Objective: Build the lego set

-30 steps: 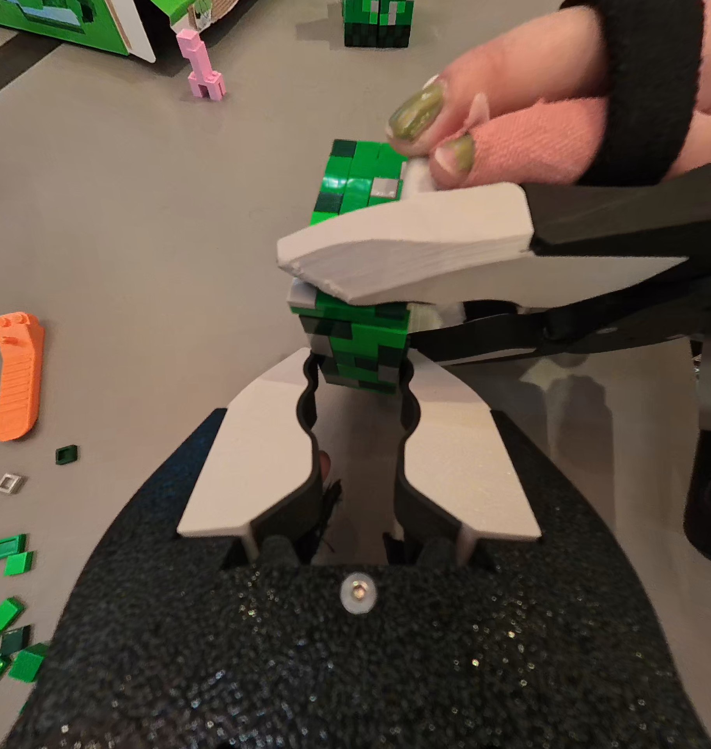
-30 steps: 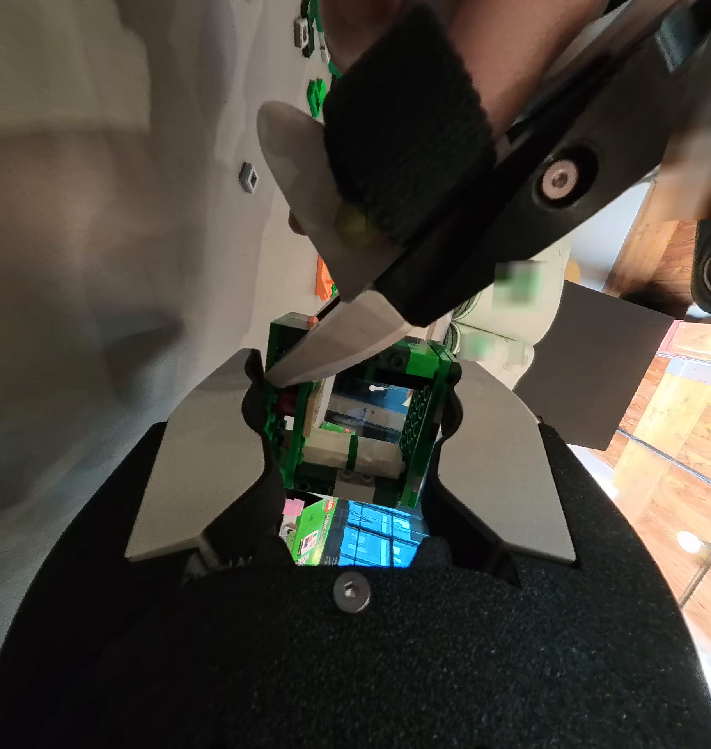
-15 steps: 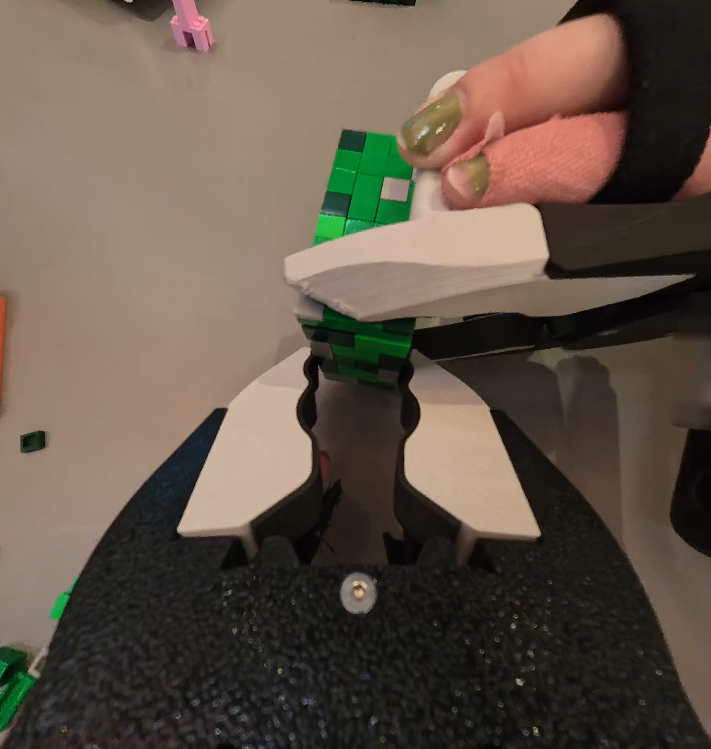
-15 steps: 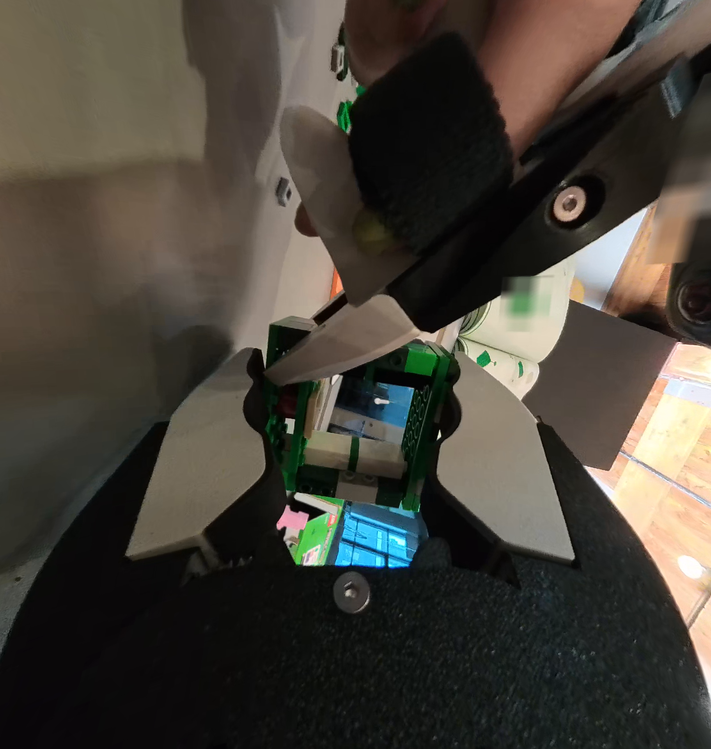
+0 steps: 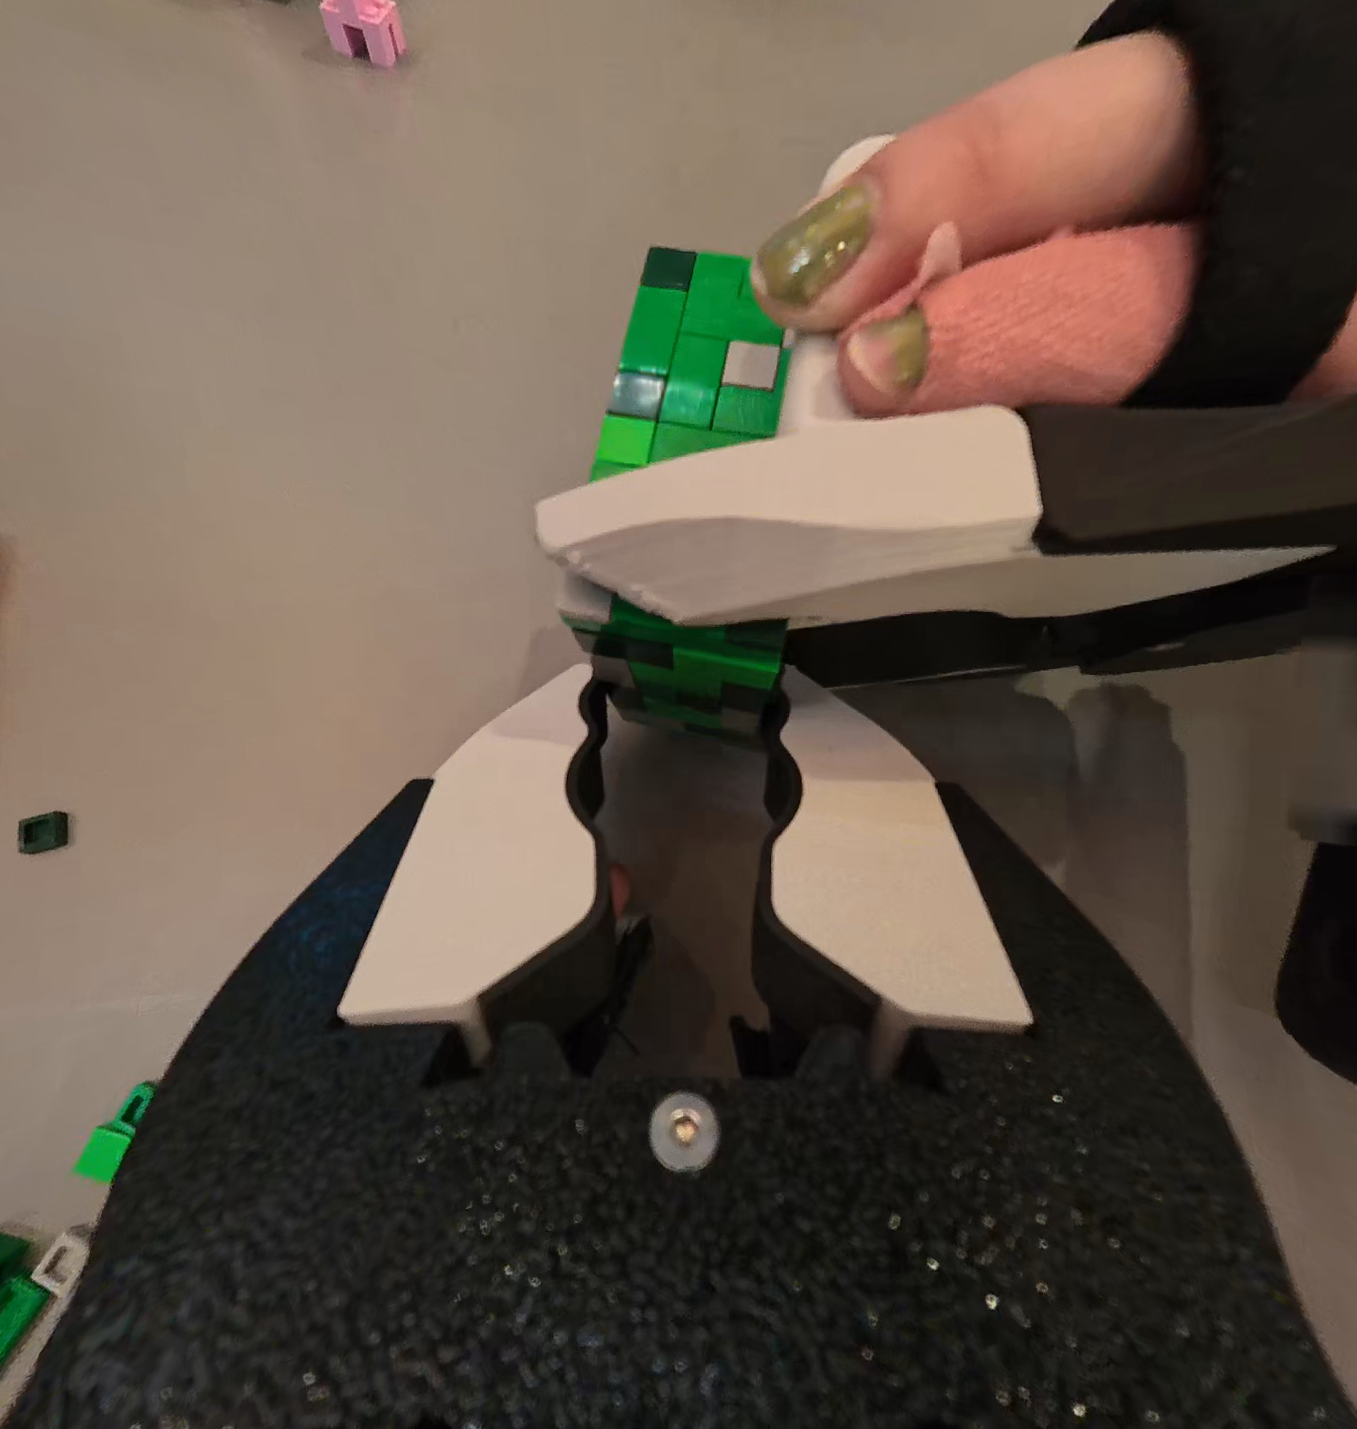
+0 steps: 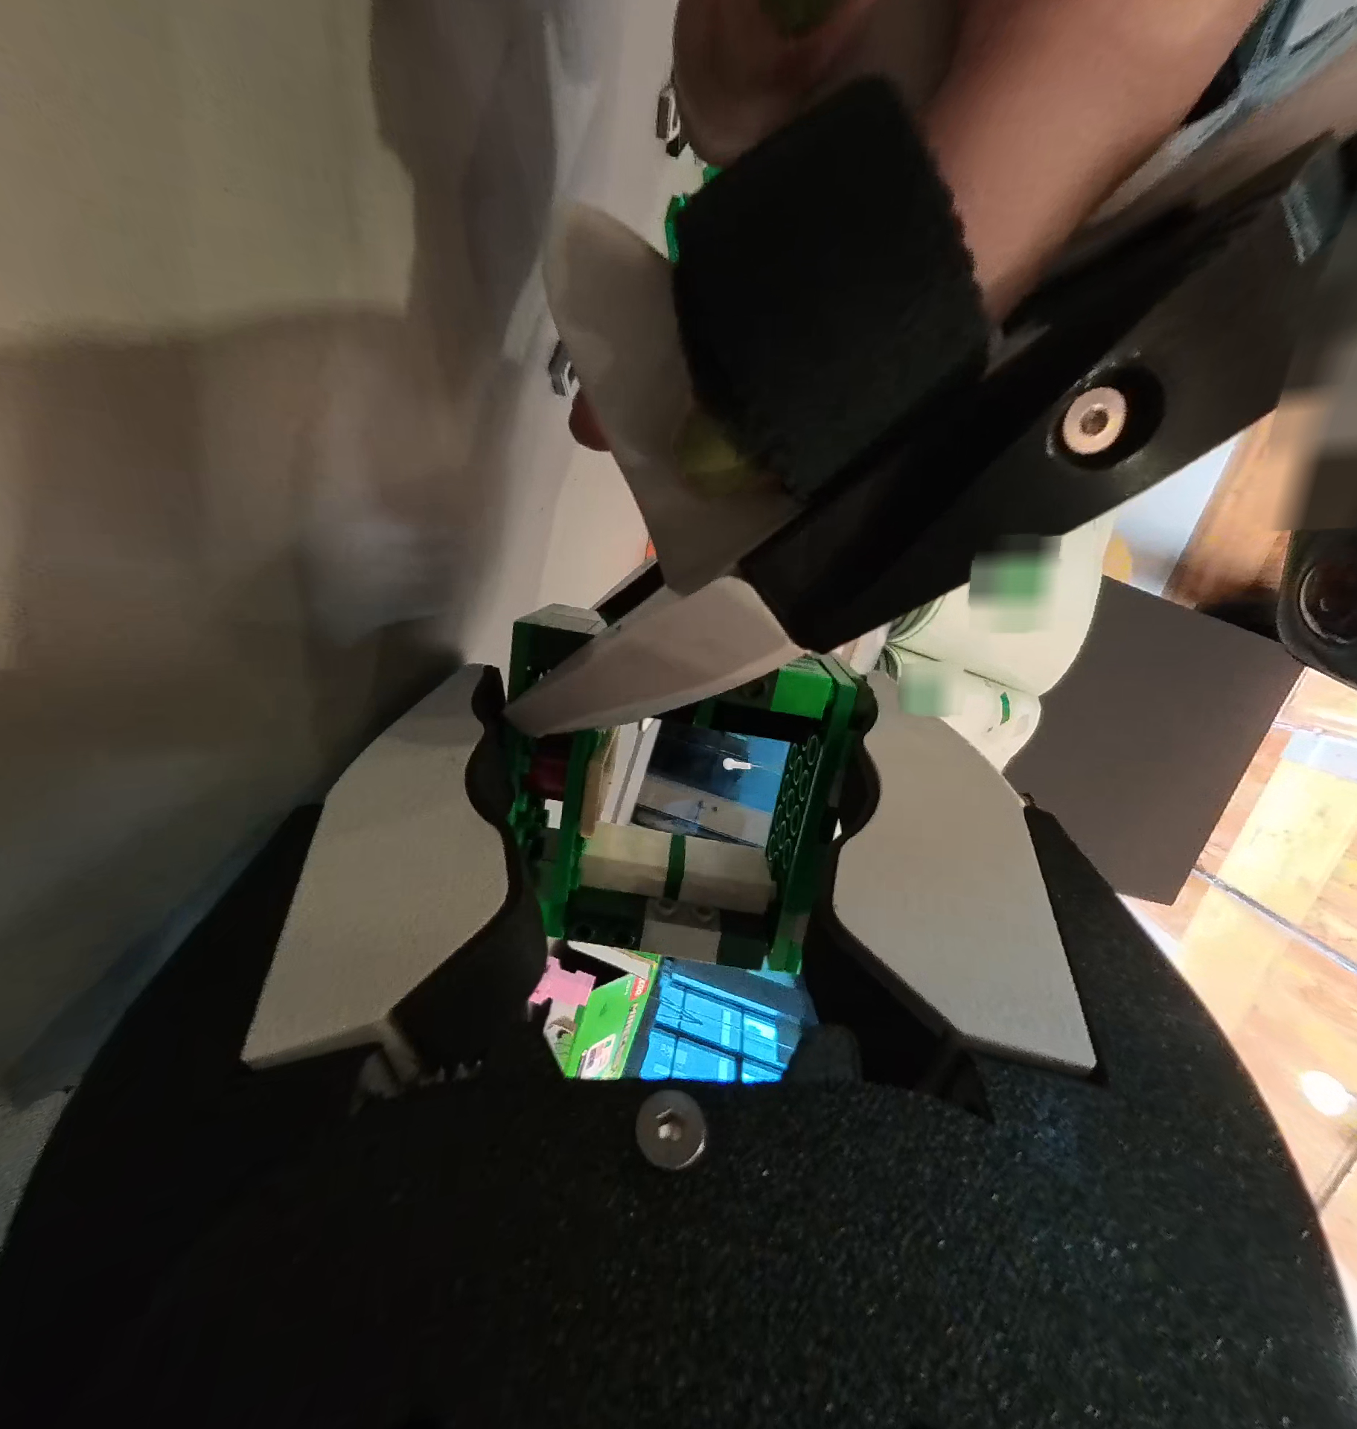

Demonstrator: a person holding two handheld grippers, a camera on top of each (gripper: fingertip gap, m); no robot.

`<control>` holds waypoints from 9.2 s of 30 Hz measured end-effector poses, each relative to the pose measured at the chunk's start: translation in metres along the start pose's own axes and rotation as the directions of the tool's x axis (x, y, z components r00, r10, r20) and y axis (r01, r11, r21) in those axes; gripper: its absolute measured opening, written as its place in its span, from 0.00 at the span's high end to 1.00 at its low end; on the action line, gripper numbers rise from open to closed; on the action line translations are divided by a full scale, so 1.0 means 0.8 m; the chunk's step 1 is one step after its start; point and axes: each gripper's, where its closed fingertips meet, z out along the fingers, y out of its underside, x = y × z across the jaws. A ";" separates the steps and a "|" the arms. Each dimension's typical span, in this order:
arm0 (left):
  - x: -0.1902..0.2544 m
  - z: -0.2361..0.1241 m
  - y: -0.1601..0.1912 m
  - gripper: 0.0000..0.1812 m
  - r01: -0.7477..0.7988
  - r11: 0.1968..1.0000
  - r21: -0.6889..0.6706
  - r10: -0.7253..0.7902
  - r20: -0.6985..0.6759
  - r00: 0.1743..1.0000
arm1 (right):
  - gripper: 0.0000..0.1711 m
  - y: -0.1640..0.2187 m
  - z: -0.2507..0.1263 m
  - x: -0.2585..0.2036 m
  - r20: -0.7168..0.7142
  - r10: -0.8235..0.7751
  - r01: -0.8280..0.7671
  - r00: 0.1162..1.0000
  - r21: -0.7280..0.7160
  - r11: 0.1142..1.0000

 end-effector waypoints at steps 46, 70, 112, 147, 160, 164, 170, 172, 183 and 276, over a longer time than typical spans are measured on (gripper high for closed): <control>-0.012 -0.032 -0.031 0.67 -0.394 0.876 0.277 0.382 0.098 0.919 | 0.52 0.015 -0.012 -0.005 0.183 0.413 -0.445 0.892 0.199 0.873; 0.022 -0.013 -0.041 0.61 -0.831 0.500 0.245 0.725 0.406 0.556 | 0.52 -0.006 -0.033 -0.002 0.333 0.404 -0.524 0.852 0.527 0.669; 0.010 -0.035 -0.047 0.69 -0.370 0.858 0.357 0.278 0.282 0.918 | 0.52 0.013 -0.015 -0.004 0.010 0.292 -0.273 0.956 0.389 0.880; 0.004 -0.010 -0.043 0.76 -0.355 0.905 0.236 0.264 0.343 0.901 | 0.54 0.017 -0.014 -0.005 -0.023 0.157 -0.146 0.987 0.254 0.956; -0.008 -0.010 -0.039 0.76 -0.399 0.898 0.186 0.309 0.379 0.872 | 0.55 0.022 -0.020 -0.015 0.130 0.267 -0.295 0.955 0.298 0.908; -0.010 -0.008 -0.036 0.76 -0.408 0.897 0.173 0.322 0.378 0.868 | 0.57 0.024 -0.021 -0.018 0.172 0.288 -0.328 0.942 0.295 0.897; -0.012 -0.007 -0.030 0.76 -0.443 0.885 0.139 0.367 0.377 0.850 | 0.55 0.028 -0.036 -0.013 0.260 0.335 -0.410 0.906 0.340 0.846; -0.012 -0.008 -0.029 0.76 -0.448 0.883 0.140 0.373 0.370 0.851 | 0.56 0.030 -0.046 -0.005 0.314 0.372 -0.473 0.874 0.370 0.800; -0.012 -0.007 -0.030 0.76 -0.482 0.860 0.167 0.422 0.299 0.856 | 0.64 0.066 -0.053 0.022 0.710 0.538 -0.876 0.454 0.244 0.417; 0.067 0.022 -0.144 0.80 -0.379 0.856 0.352 0.247 0.365 0.898 | 0.80 0.104 -0.128 0.102 0.931 0.301 -0.889 0.207 0.307 -0.340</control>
